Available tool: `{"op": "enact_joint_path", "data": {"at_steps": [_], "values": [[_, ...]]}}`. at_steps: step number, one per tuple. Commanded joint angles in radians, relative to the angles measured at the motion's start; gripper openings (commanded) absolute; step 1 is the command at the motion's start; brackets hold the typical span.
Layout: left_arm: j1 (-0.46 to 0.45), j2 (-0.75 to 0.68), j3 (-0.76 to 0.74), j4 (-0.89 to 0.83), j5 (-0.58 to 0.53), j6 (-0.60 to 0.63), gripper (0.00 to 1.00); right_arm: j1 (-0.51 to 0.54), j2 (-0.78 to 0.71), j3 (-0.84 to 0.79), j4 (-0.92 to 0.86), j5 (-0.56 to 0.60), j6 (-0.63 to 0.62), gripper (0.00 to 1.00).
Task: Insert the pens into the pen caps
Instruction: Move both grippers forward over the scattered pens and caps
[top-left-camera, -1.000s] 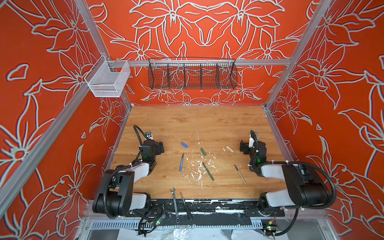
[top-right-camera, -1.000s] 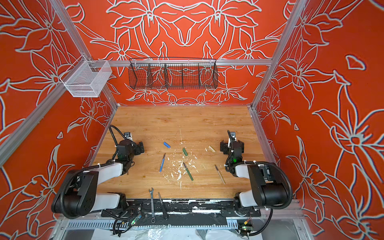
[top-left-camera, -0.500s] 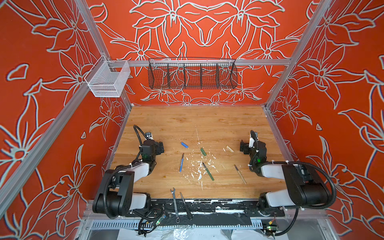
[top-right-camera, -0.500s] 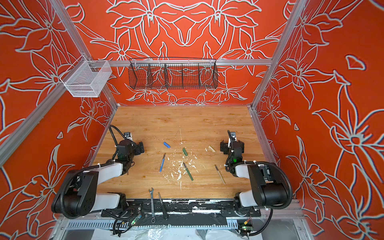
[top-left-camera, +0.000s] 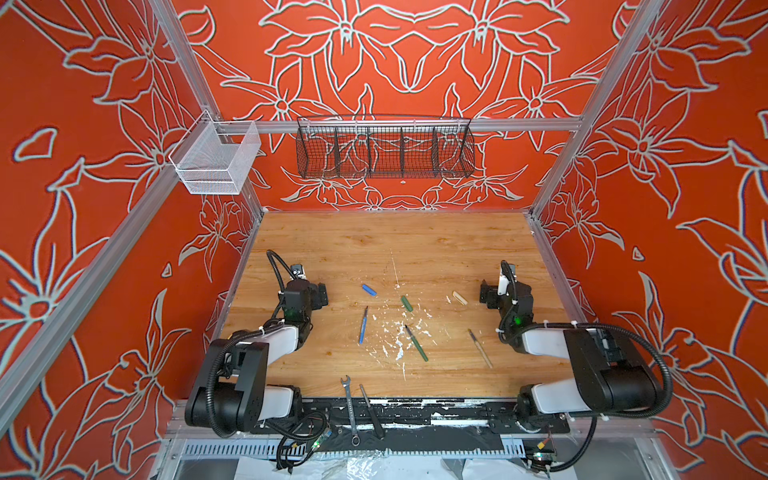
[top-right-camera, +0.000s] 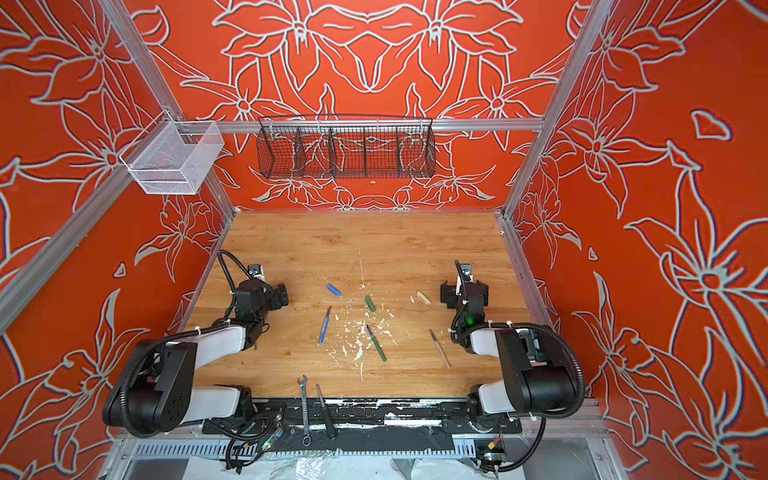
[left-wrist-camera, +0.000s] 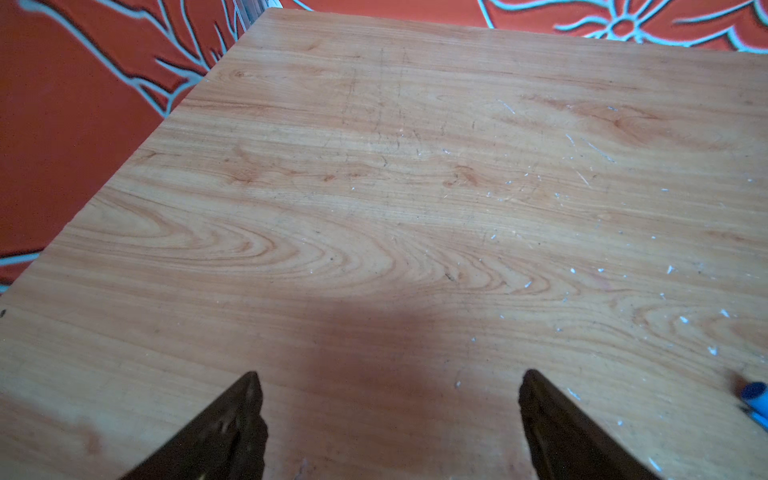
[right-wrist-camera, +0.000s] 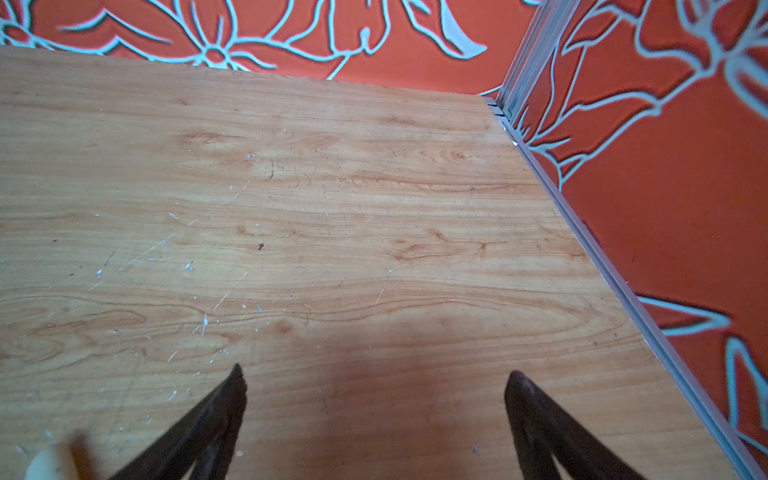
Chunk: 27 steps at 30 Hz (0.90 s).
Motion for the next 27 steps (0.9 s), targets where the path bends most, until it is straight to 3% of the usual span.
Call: {"op": "enact_joint_path", "data": {"at_steps": [1, 4, 6, 8, 10, 14, 16, 19, 23, 27], "values": [[0.005, -0.008, 0.010, 0.009, -0.006, -0.004, 0.97, -0.004, -0.009, 0.017, -0.002, -0.010, 0.002, 0.97], [0.005, -0.040, 0.060, -0.094, -0.036, -0.017, 0.97, -0.004, -0.012, 0.015, 0.000, -0.009, 0.003, 0.97], [0.005, -0.083, 0.144, -0.280, -0.091, -0.062, 0.97, 0.000, -0.038, 0.019, -0.004, 0.029, 0.008, 0.97], [0.005, -0.128, 0.209, -0.433, -0.085, -0.124, 0.97, 0.001, -0.134, 0.076, -0.204, 0.032, 0.010, 0.97], [0.004, -0.185, 0.266, -0.575, -0.011, -0.175, 0.97, 0.000, -0.217, 0.163, -0.435, -0.011, 0.036, 0.96], [-0.013, -0.300, 0.370, -0.872, 0.170, -0.316, 0.97, 0.033, -0.305, 0.348, -0.848, -0.236, 0.195, 0.89], [-0.077, -0.350, 0.382, -0.968, 0.236, -0.359, 0.97, 0.098, -0.331, 0.395, -0.982, -0.296, 0.219, 0.85], [-0.218, -0.425, 0.391, -1.120, 0.234, -0.411, 0.97, 0.249, -0.375, 0.430, -1.137, -0.275, 0.243, 0.83], [-0.374, -0.466, 0.358, -1.262, 0.257, -0.498, 1.00, 0.346, -0.461, 0.418, -1.269, -0.343, 0.329, 0.77], [-0.526, -0.456, 0.327, -1.317, 0.243, -0.581, 0.89, 0.380, -0.585, 0.395, -1.370, -0.319, 0.379, 0.75]]}}
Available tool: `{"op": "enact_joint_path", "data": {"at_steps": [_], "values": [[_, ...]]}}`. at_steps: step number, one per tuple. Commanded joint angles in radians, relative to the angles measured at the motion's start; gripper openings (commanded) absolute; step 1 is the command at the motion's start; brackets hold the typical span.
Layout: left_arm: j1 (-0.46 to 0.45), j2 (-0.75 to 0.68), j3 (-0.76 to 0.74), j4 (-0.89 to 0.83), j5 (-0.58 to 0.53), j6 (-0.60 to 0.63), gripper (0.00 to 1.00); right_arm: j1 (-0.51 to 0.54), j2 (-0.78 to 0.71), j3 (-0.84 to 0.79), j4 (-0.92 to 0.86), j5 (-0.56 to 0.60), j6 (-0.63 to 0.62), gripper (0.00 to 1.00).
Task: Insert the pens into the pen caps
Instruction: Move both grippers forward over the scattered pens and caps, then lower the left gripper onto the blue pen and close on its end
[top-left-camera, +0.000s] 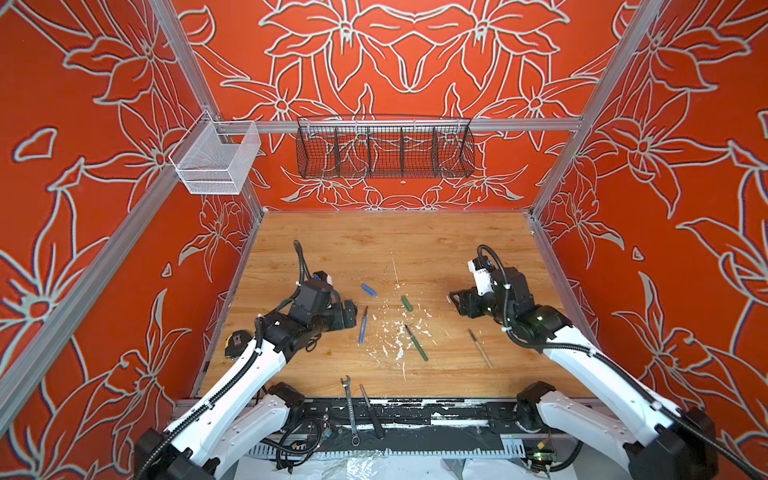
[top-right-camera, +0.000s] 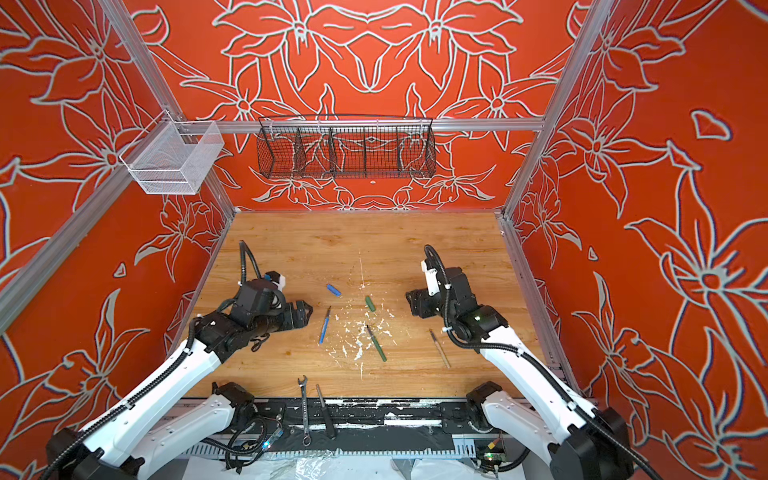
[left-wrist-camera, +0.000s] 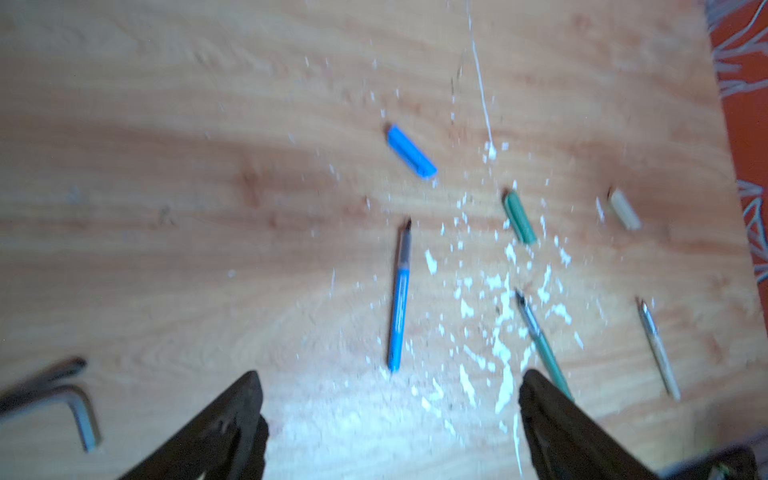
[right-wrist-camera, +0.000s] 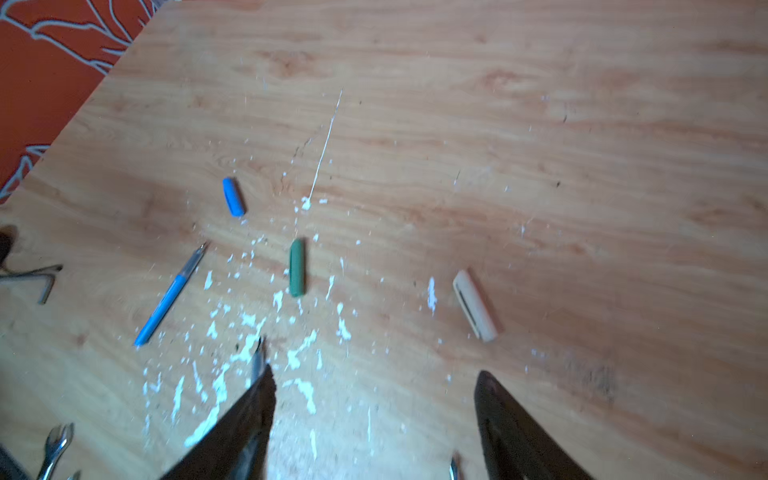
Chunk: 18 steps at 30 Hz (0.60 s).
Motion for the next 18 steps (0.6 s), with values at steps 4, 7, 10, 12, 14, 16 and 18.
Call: {"op": "enact_joint_path", "data": {"at_steps": [4, 7, 10, 12, 14, 16, 18], "values": [[-0.198, 0.146, 0.010, -0.102, -0.063, -0.111, 0.85, 0.022, -0.173, -0.033, -0.210, -0.053, 0.127, 0.73], [-0.246, 0.291, 0.087, -0.141, -0.137, -0.089, 0.83, 0.024, -0.210, -0.040, -0.232, -0.077, 0.155, 0.69], [-0.269, 0.388, 0.127, -0.151, -0.152, -0.056, 0.73, 0.026, -0.219, -0.040, -0.260, -0.082, 0.170, 0.68], [-0.273, 0.408, 0.122, -0.121, -0.153, -0.039, 0.72, 0.026, -0.220, -0.043, -0.267, -0.082, 0.174, 0.68], [-0.273, 0.412, 0.108, -0.086, -0.165, -0.024, 0.72, 0.027, -0.219, -0.046, -0.266, -0.085, 0.174, 0.67], [-0.273, 0.412, 0.096, -0.043, -0.155, 0.003, 0.72, 0.028, -0.213, -0.048, -0.263, -0.087, 0.178, 0.66], [-0.272, 0.418, 0.087, -0.014, -0.143, 0.017, 0.70, 0.029, -0.204, -0.051, -0.257, -0.095, 0.182, 0.65]]}}
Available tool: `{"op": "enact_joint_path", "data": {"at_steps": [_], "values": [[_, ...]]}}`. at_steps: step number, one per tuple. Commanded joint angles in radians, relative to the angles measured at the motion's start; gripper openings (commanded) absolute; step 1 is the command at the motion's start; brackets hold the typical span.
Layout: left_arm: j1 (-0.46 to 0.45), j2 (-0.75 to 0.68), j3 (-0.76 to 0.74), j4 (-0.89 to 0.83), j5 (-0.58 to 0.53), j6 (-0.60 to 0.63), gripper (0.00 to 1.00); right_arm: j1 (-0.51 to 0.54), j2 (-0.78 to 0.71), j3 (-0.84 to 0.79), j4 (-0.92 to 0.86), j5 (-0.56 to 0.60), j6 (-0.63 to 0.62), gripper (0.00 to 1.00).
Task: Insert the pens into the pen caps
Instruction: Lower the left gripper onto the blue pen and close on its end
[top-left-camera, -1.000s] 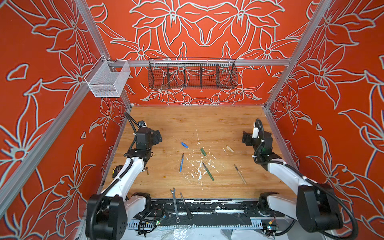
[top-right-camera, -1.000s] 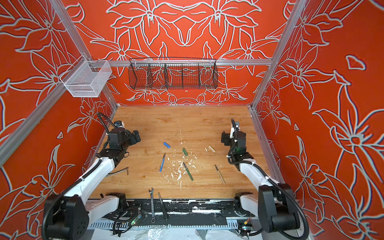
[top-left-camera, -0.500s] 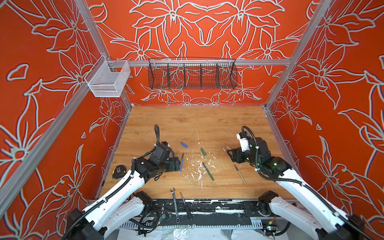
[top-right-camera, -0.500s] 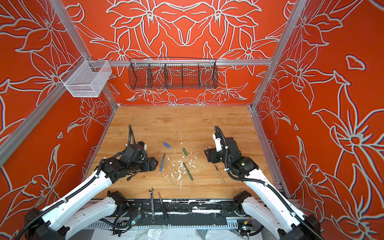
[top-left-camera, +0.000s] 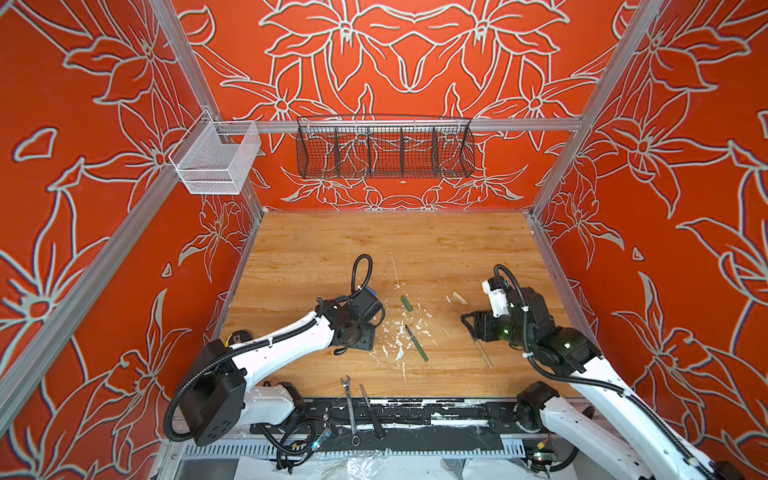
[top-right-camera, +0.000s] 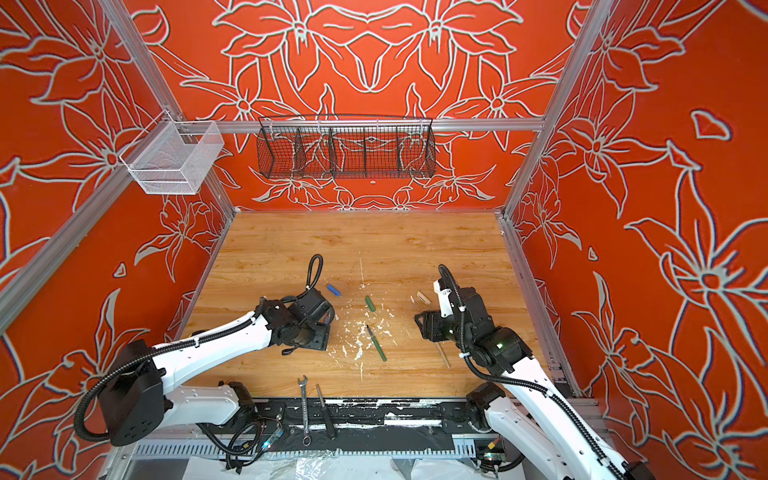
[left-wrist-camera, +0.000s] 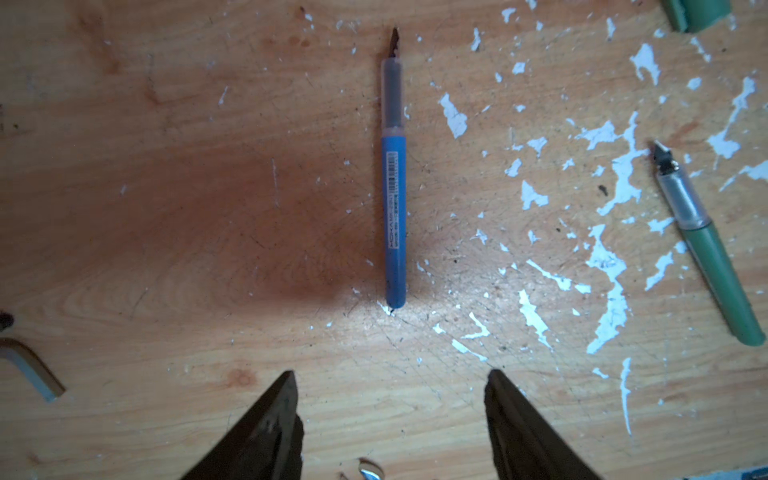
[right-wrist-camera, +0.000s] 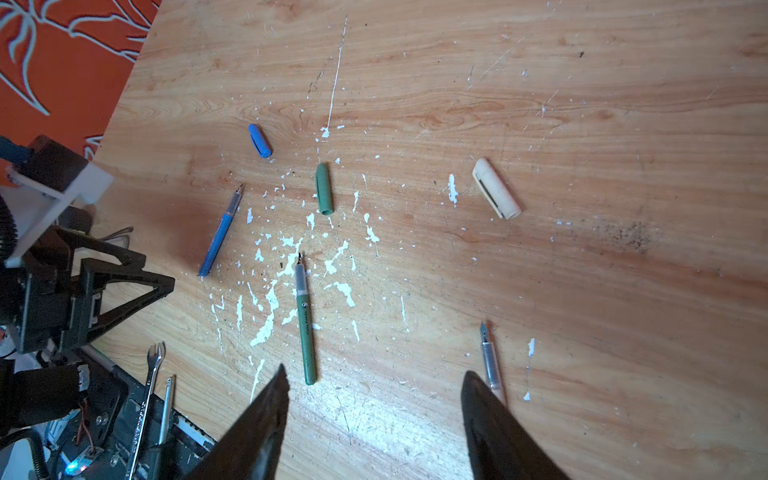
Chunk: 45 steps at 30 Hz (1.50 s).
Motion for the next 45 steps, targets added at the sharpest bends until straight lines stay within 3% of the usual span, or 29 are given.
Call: {"op": "enact_joint_path", "data": {"at_steps": [1, 14, 18, 28, 40, 45], "values": [[-0.006, 0.010, -0.013, 0.054, -0.013, 0.039, 0.69, 0.008, 0.009, -0.012, -0.016, -0.024, 0.031, 0.65], [0.007, 0.166, 0.005, 0.141, 0.006, 0.097, 0.61, 0.034, 0.094, 0.015, 0.013, -0.046, 0.037, 0.62], [0.034, 0.209, 0.011, 0.151, 0.033, 0.105, 0.53, 0.044, 0.116, 0.025, 0.015, -0.044, 0.040, 0.62], [0.045, 0.232, 0.015, 0.162, 0.078, 0.119, 0.44, 0.054, 0.134, 0.033, 0.022, -0.015, 0.048, 0.62], [0.061, 0.239, -0.003, 0.157, 0.068, 0.118, 0.43, 0.066, 0.177, 0.058, 0.027, -0.017, 0.048, 0.62], [0.092, 0.243, -0.005, 0.151, 0.080, 0.107, 0.38, 0.073, 0.177, 0.064, 0.022, -0.010, 0.050, 0.62]]}}
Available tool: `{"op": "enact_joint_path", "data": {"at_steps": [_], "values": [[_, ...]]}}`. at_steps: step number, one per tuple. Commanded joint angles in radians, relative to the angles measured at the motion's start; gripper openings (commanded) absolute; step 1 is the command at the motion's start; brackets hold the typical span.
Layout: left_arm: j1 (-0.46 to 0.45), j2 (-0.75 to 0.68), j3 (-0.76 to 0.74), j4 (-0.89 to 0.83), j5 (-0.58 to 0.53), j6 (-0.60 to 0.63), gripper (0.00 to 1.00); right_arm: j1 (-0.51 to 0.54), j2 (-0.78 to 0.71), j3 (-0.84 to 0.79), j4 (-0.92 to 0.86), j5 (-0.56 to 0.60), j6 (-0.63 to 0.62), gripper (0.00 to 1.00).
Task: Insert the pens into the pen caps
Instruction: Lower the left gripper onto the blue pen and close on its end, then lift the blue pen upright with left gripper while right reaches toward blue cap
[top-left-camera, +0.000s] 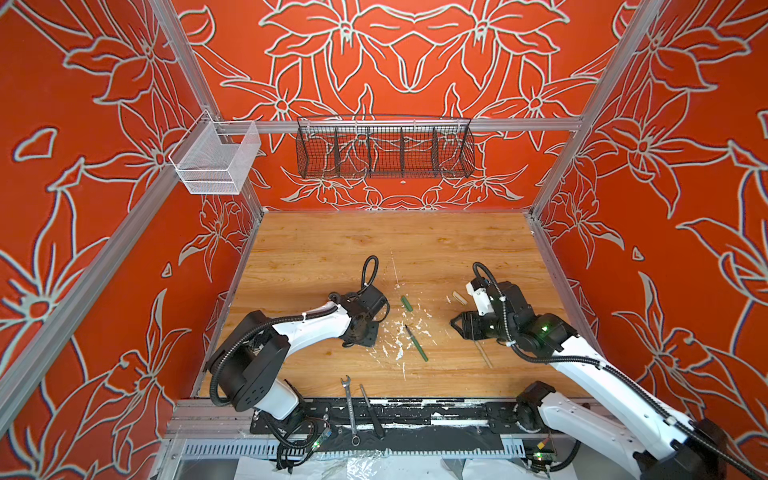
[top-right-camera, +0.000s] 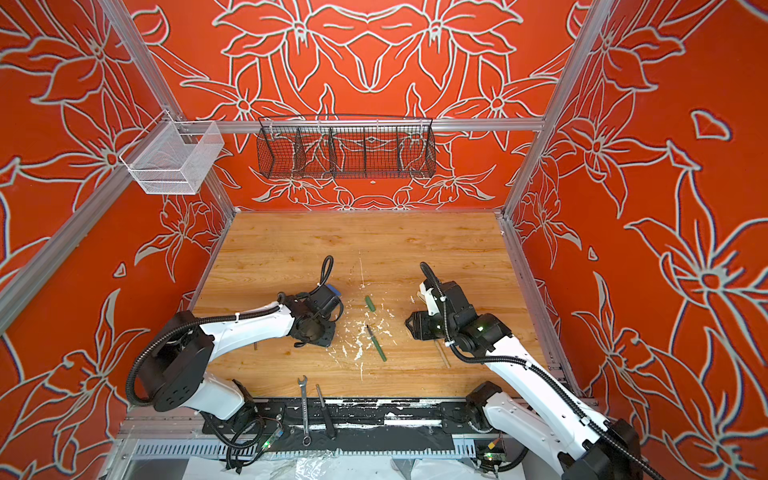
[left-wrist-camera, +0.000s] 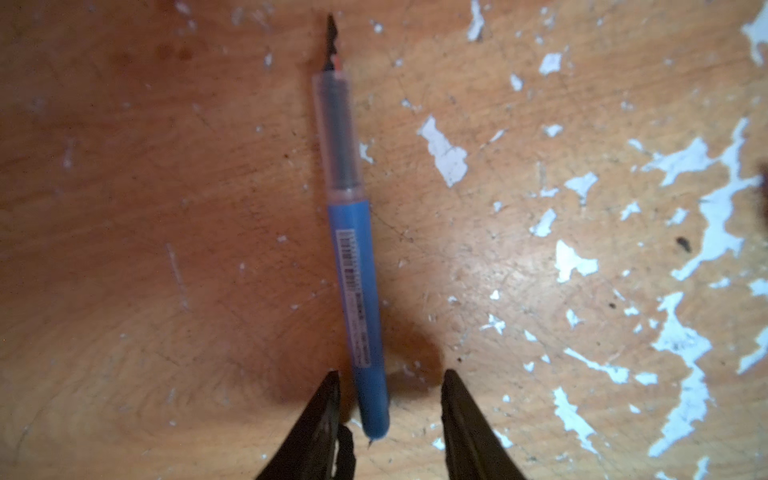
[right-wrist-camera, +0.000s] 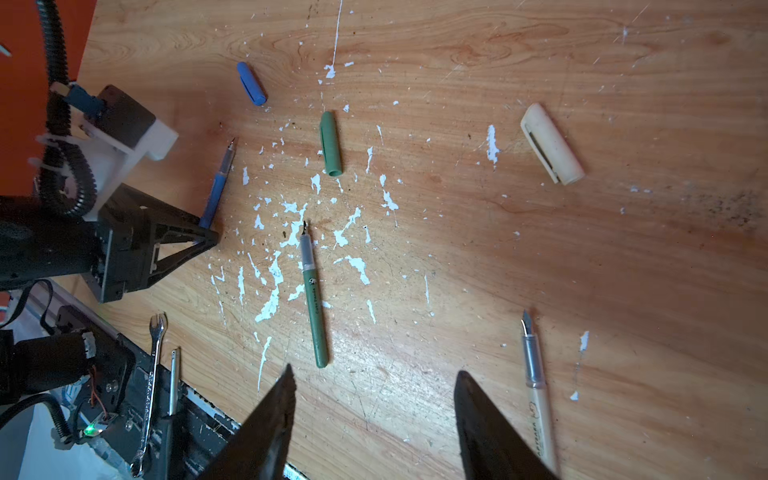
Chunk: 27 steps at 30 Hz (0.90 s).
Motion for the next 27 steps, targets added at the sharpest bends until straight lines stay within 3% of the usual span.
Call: {"op": "enact_joint_path", "data": {"at_steps": [1, 14, 27], "values": [[0.019, 0.014, -0.002, -0.017, 0.009, -0.013, 0.37, 0.011, 0.001, 0.036, 0.000, 0.026, 0.021, 0.62], [0.018, 0.008, -0.017, -0.028, 0.063, -0.002, 0.25, 0.022, 0.009, 0.043, 0.003, 0.035, 0.030, 0.62], [-0.003, 0.005, -0.011, -0.077, -0.003, 0.000, 0.09, 0.030, 0.031, 0.045, 0.011, 0.040, 0.031, 0.61]]}}
